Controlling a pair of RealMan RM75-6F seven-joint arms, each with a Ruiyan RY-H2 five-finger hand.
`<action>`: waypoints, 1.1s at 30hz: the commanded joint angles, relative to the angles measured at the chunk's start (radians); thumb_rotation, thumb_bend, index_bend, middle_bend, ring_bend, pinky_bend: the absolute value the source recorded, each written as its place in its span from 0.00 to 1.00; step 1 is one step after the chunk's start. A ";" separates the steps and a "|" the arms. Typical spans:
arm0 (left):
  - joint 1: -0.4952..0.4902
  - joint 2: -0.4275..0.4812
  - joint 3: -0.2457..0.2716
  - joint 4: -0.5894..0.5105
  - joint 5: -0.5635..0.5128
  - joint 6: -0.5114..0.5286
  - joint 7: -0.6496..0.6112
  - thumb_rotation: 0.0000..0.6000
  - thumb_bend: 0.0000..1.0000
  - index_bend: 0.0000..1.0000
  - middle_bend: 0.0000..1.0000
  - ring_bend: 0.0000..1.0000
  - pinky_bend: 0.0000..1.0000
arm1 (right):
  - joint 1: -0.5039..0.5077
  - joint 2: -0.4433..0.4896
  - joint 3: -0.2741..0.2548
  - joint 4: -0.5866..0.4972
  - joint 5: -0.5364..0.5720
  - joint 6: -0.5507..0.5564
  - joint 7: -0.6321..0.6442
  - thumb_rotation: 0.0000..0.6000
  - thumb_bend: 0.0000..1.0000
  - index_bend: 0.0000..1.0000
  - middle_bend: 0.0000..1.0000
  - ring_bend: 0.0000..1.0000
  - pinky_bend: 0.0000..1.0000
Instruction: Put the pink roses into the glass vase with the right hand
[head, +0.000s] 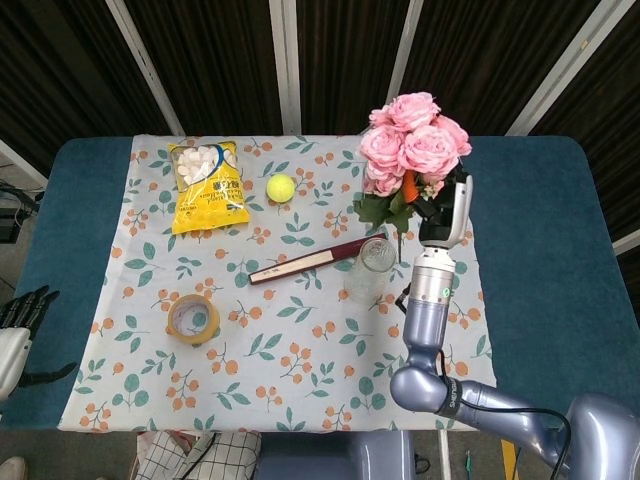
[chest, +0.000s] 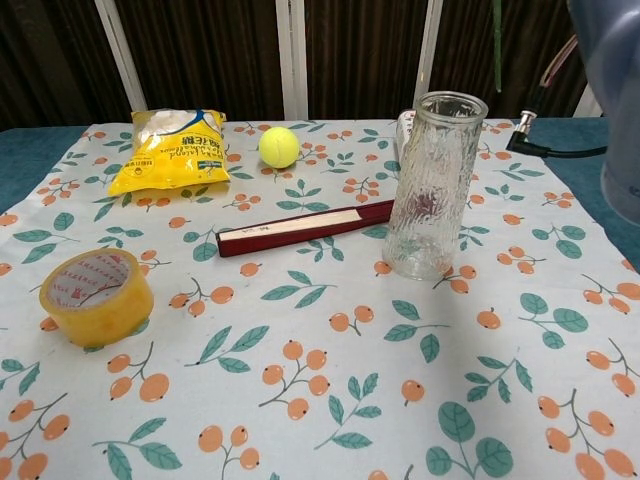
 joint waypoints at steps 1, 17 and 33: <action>0.000 0.001 0.000 -0.001 -0.001 -0.002 -0.002 1.00 0.00 0.00 0.00 0.00 0.00 | 0.021 -0.019 0.015 0.021 0.004 -0.009 0.001 1.00 0.40 0.46 0.51 0.51 0.40; -0.004 0.010 0.002 -0.005 -0.009 -0.016 -0.020 1.00 0.00 0.00 0.00 0.00 0.00 | 0.067 -0.088 0.041 0.126 0.041 -0.049 0.012 1.00 0.40 0.46 0.51 0.50 0.40; -0.005 0.009 0.003 -0.006 -0.008 -0.014 -0.013 1.00 0.00 0.00 0.00 0.00 0.00 | 0.002 -0.101 0.009 0.112 0.043 -0.052 0.028 1.00 0.40 0.45 0.51 0.50 0.40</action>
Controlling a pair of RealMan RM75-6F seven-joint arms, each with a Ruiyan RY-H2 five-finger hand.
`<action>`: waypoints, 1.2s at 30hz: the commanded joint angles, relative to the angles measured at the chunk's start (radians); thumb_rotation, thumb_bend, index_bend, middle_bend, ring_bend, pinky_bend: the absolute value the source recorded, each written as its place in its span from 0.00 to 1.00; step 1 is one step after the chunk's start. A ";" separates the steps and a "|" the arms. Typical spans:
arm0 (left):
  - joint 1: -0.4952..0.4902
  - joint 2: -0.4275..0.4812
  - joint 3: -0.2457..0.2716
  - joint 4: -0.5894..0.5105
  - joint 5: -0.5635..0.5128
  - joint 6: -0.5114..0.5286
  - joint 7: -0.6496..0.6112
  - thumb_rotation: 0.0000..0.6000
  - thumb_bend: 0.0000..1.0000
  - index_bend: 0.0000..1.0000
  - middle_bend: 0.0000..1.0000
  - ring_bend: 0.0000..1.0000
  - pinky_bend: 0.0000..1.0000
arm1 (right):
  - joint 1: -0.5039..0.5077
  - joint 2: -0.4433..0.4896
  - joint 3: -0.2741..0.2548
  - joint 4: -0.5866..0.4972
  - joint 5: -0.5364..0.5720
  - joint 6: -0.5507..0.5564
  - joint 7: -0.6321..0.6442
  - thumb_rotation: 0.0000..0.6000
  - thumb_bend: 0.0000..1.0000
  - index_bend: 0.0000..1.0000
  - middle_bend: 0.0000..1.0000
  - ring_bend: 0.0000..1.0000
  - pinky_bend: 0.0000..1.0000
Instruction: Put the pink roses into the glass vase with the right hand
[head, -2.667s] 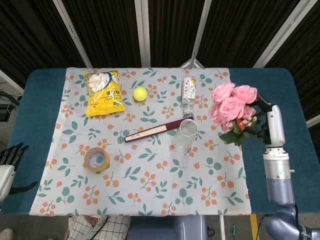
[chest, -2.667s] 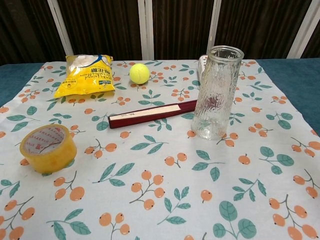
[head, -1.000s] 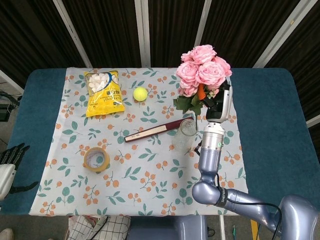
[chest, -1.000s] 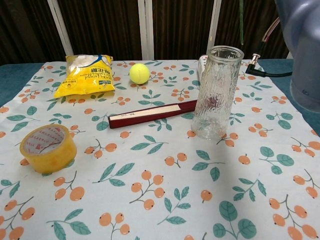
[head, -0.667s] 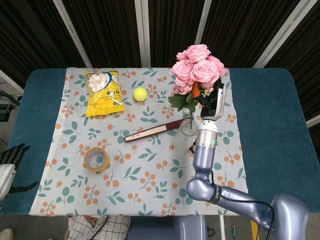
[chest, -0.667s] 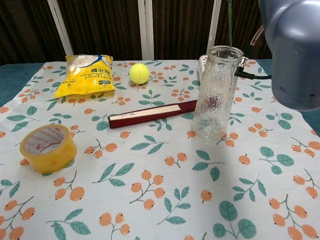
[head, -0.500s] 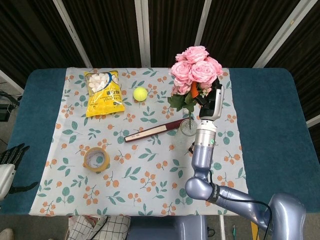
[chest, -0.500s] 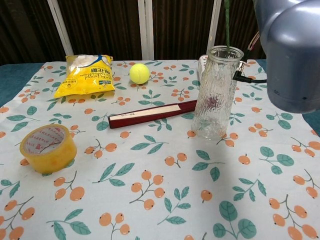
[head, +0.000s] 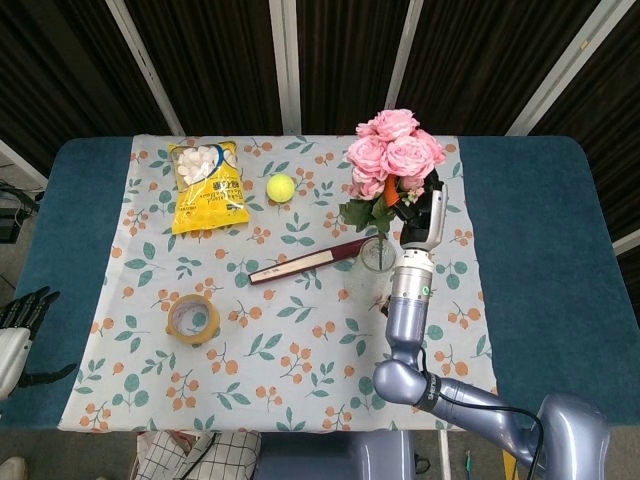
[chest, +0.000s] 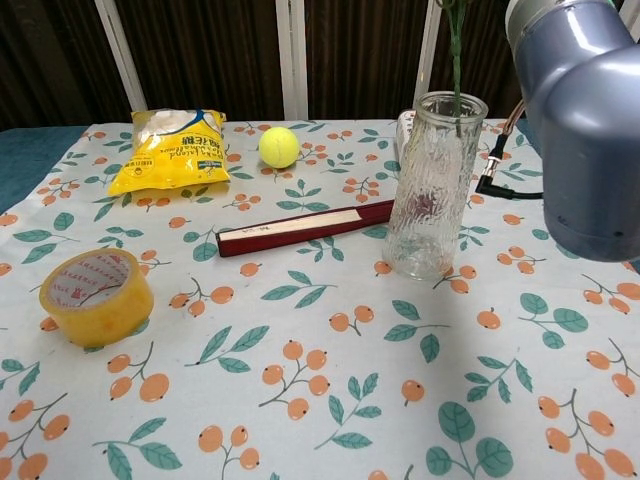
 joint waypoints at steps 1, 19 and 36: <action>-0.001 0.000 0.000 -0.001 0.000 -0.001 0.000 1.00 0.00 0.00 0.00 0.00 0.00 | -0.020 0.005 -0.010 -0.017 -0.007 0.009 -0.002 1.00 0.40 0.45 0.51 0.50 0.40; -0.004 -0.003 0.003 -0.002 0.009 0.000 0.004 1.00 0.00 0.00 0.00 0.00 0.00 | -0.151 0.059 -0.075 -0.152 -0.064 0.049 -0.059 1.00 0.40 0.40 0.51 0.47 0.40; -0.003 -0.003 0.006 -0.006 0.012 0.003 0.000 1.00 0.00 0.00 0.00 0.00 0.00 | -0.272 0.060 -0.199 -0.251 -0.119 0.075 -0.071 1.00 0.40 0.40 0.51 0.46 0.40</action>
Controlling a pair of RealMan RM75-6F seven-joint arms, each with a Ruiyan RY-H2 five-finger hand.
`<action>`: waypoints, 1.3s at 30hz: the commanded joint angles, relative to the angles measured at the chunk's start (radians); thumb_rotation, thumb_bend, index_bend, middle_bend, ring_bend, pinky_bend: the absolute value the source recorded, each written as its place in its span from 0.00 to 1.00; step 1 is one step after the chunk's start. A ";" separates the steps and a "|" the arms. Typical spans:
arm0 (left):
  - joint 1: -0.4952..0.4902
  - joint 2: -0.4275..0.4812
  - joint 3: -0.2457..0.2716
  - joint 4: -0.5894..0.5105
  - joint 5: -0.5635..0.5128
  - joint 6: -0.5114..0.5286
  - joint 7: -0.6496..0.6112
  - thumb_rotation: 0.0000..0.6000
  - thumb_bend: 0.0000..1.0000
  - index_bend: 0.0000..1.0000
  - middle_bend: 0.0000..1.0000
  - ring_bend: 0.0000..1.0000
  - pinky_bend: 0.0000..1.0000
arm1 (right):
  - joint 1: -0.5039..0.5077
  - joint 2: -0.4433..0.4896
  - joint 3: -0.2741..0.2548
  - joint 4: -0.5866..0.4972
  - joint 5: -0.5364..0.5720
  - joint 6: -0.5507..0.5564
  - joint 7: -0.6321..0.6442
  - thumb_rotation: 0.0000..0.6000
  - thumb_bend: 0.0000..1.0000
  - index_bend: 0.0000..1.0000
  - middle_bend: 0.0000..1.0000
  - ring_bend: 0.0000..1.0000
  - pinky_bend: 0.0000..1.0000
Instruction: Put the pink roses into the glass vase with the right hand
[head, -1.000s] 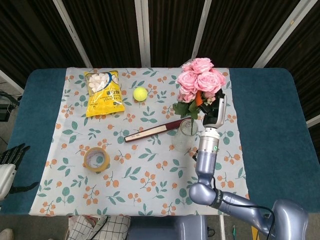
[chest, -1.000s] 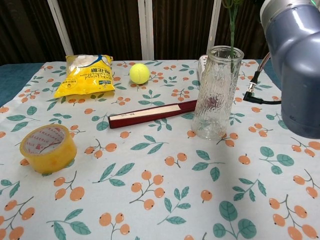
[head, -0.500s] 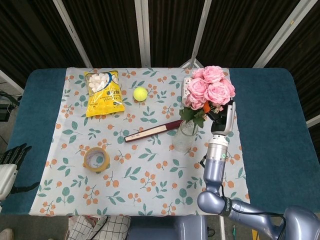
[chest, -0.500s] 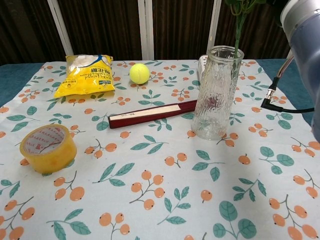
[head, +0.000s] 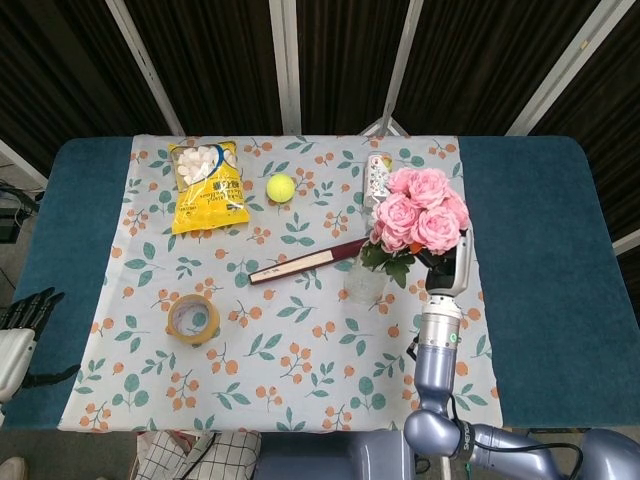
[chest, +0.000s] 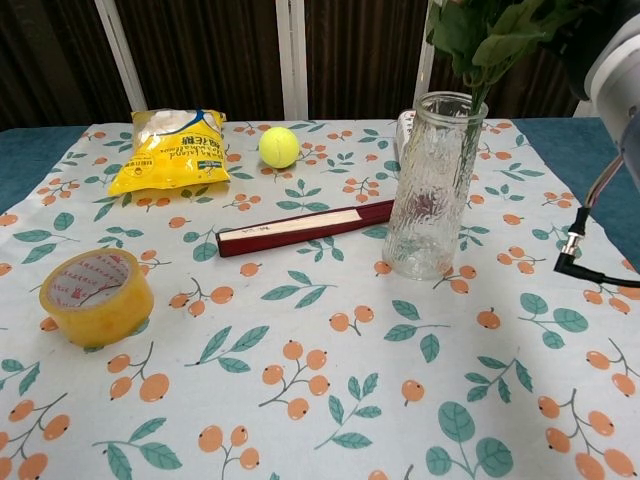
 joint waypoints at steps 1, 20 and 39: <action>0.000 0.000 0.000 0.000 0.000 0.000 -0.002 1.00 0.00 0.00 0.00 0.00 0.00 | -0.011 -0.008 -0.017 0.002 -0.008 -0.004 -0.006 1.00 0.40 0.40 0.51 0.46 0.40; -0.002 0.006 0.003 0.002 0.003 -0.005 -0.020 1.00 0.00 0.00 0.00 0.00 0.00 | 0.012 -0.084 -0.006 0.095 0.009 -0.063 -0.055 1.00 0.40 0.40 0.51 0.46 0.40; 0.000 0.005 0.003 0.000 0.003 0.000 -0.017 1.00 0.00 0.00 0.00 0.00 0.00 | -0.032 0.014 -0.069 0.002 -0.064 -0.159 -0.081 1.00 0.26 0.00 0.00 0.00 0.00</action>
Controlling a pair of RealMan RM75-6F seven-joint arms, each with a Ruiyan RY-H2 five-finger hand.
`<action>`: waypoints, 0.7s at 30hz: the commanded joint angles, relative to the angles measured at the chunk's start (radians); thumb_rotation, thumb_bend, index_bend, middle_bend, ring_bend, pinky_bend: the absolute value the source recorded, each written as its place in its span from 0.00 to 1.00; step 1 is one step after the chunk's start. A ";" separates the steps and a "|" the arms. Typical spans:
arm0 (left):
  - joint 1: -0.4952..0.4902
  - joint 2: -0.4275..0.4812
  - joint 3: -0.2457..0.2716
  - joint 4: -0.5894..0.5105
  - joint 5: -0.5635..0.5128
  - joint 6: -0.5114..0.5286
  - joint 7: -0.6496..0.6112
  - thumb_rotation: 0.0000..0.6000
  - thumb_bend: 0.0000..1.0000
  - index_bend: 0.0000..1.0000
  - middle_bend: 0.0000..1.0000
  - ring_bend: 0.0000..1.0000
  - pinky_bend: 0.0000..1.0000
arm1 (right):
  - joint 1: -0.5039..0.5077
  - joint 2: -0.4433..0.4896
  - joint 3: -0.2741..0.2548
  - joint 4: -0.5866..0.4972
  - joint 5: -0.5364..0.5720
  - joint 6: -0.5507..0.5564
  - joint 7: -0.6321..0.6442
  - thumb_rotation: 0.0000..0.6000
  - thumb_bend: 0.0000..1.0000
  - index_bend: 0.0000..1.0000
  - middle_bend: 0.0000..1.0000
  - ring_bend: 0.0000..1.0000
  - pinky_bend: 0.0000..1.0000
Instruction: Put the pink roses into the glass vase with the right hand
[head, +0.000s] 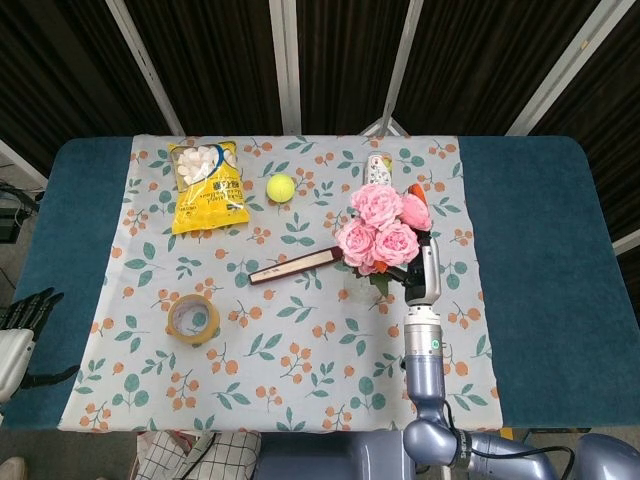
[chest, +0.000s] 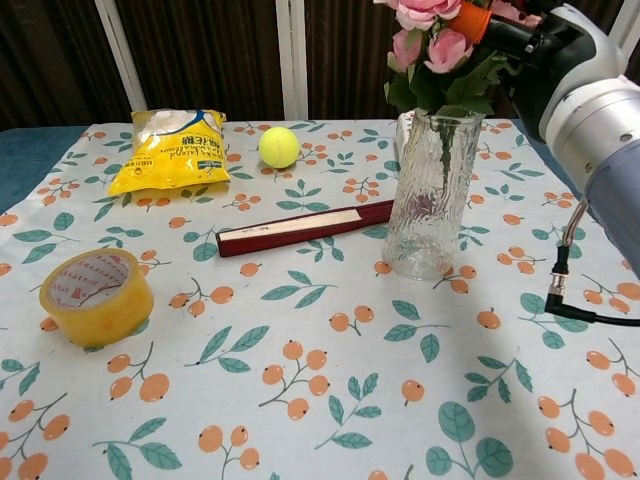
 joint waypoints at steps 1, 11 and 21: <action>0.000 0.000 0.000 0.000 0.000 0.000 -0.002 1.00 0.00 0.00 0.00 0.00 0.00 | -0.010 0.028 -0.007 -0.028 -0.001 -0.022 -0.013 1.00 0.26 0.00 0.00 0.00 0.00; 0.001 0.001 0.000 -0.003 0.000 0.000 -0.007 1.00 0.00 0.00 0.00 0.00 0.00 | -0.077 0.102 -0.075 -0.107 -0.022 -0.031 -0.020 1.00 0.22 0.00 0.00 0.00 0.00; 0.005 -0.003 0.001 0.004 0.009 0.014 0.007 1.00 0.00 0.00 0.00 0.00 0.00 | -0.141 0.155 -0.135 -0.137 -0.044 -0.001 -0.062 1.00 0.22 0.00 0.00 0.00 0.00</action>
